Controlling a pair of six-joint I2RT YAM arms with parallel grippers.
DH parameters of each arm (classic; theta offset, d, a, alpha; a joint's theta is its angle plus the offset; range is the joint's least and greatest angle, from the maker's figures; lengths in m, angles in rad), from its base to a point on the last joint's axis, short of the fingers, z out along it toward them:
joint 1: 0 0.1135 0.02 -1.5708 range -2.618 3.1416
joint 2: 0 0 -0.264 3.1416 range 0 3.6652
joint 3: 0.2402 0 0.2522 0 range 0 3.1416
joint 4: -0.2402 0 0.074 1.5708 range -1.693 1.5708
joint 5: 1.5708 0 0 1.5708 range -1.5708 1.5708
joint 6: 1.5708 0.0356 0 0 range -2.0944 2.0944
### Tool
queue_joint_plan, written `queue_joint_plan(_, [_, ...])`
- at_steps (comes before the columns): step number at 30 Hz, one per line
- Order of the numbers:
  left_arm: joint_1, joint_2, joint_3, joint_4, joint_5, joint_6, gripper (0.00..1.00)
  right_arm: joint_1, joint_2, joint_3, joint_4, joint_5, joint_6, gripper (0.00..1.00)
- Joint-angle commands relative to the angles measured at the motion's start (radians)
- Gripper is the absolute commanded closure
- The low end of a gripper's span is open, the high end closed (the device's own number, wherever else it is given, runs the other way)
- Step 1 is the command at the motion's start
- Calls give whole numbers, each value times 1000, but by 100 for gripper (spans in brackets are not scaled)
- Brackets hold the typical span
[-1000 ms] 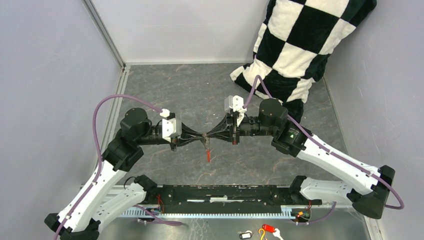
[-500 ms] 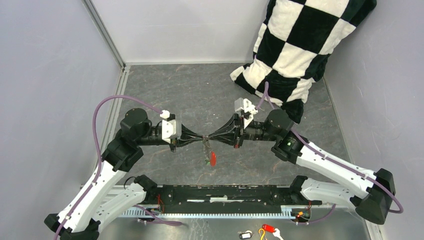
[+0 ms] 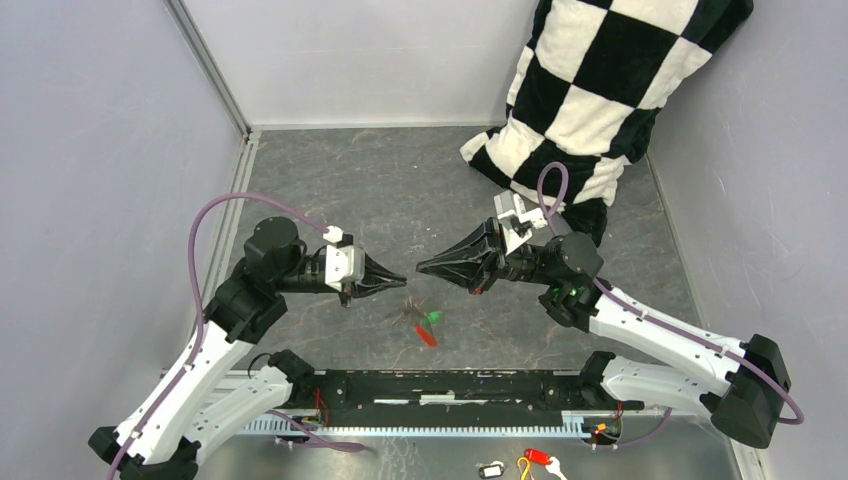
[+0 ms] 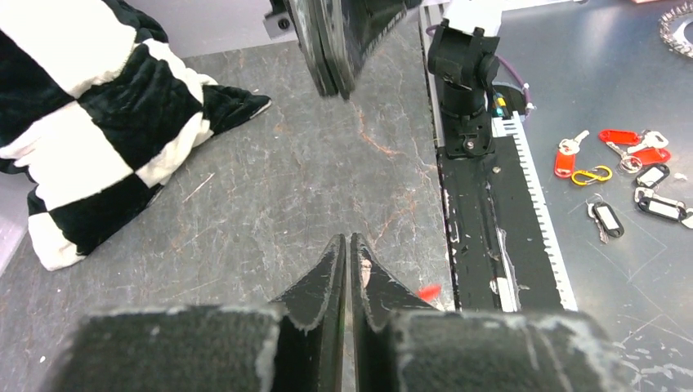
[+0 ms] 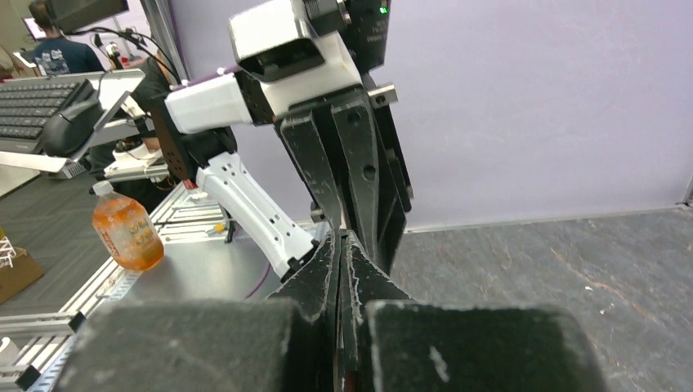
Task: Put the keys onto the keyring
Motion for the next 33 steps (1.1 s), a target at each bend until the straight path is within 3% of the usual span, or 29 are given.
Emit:
queue_joint_plan(1, [-1, 0, 0, -19, 35, 59, 83, -1, -2, 5, 117, 8, 40, 100])
queue_joint_plan(3, [-1, -1, -3, -7, 42, 50, 85, -1, 1, -3, 117, 9, 43, 100])
queue_joint_plan(5, [-1, -3, -3, -1, 40, 47, 93, -2, 3, -7, 96, 6, 39, 100])
queue_joint_plan(8, [-1, -8, -9, -11, 20, 36, 94, 0, -14, 27, -119, 20, -76, 100])
queue_joint_plan(9, [-2, -9, -12, -19, 13, 37, 83, -1, -26, 26, -162, 32, -109, 100])
queue_joint_plan(10, [-1, -9, -14, -23, -1, 29, 67, -2, -38, 26, -226, 51, -146, 99])
queue_joint_plan(12, [-1, -11, -13, -10, -52, -15, 53, -3, -54, 30, -368, 108, -227, 89])
queue_joint_plan(17, [11, -13, -14, 33, -288, -99, 50, 2, -55, -50, -502, 167, -354, 70])
queue_joint_plan(23, [107, 20, -69, 117, -562, -139, 35, 95, 119, -88, -485, 204, -486, 65])
queue_joint_plan(29, [436, 208, -29, 121, -444, -259, 9, 222, 409, -37, -418, 233, -573, 59])
queue_joint_plan(33, [459, 242, -29, 124, -465, -222, 1, 277, 577, 47, -407, 289, -621, 52])
